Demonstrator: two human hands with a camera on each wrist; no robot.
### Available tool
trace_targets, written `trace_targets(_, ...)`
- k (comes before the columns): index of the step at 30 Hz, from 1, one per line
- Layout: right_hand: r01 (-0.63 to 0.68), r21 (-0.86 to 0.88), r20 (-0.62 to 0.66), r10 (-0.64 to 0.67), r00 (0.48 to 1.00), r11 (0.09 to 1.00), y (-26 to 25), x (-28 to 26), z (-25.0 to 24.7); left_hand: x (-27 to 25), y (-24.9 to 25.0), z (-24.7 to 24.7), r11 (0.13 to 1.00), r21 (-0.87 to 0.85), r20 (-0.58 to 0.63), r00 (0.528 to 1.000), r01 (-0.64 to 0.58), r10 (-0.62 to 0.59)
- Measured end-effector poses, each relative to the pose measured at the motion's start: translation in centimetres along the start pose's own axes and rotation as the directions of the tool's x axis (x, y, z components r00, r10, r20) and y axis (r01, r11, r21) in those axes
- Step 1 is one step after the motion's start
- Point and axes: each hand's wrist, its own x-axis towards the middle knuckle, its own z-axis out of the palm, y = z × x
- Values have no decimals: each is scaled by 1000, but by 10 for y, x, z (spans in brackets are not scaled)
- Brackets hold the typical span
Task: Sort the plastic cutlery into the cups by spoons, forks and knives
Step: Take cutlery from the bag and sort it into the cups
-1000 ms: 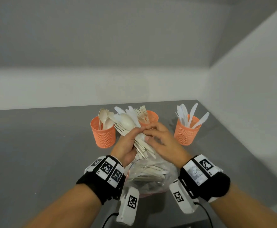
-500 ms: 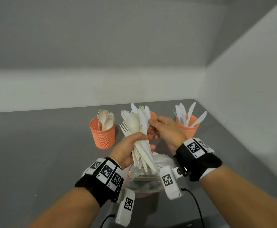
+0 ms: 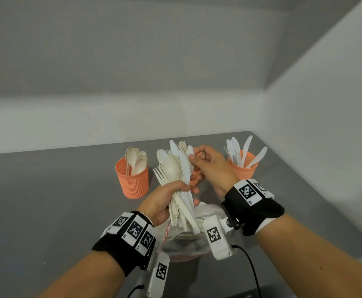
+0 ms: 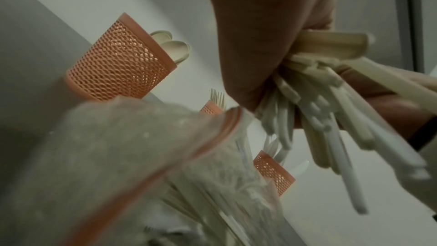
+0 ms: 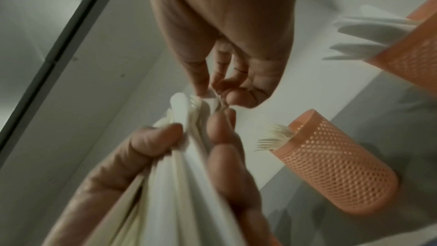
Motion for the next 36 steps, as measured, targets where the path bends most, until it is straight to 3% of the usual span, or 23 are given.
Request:
trace_targets(7, -128, 97, -13, 130, 991, 987, 1, 0, 2, 5, 0, 0, 999, -23, -87, 995, -43, 41)
trace_targets(12, -177, 136, 154, 156, 976, 975, 11, -7, 5, 7, -1, 1, 997, -74, -121, 993, -24, 15)
trace_targets(16, -191, 255, 84, 175, 981, 948, 10, -6, -2, 8, -2, -1, 991, -131, -156, 988, -26, 5)
trace_targets(23, -182, 257, 31, 180, 983, 949, 19, -9, 9, 12, -7, 9, 989, -131, -145, 988, -63, 43)
trace_targets(27, -283, 102, 111, 272, 956, 954, 21, -3, 10, 13, -9, 7, 991, -96, -190, 979, -97, 77)
trace_targets(31, -363, 317, 217, 306, 927, 876, 22, 3, 1, 18, -5, 0, 992, -80, -260, 963, -100, 76)
trace_targets(33, -344, 358, 220, 279, 935, 868, 19, 2, -1, 20, -3, 0, 990, -101, -258, 963, -103, 74)
trace_targets(36, -246, 181, 126, 225, 966, 952, 18, 0, 1, 20, -3, 3, 981, -169, -204, 977, -93, 58)
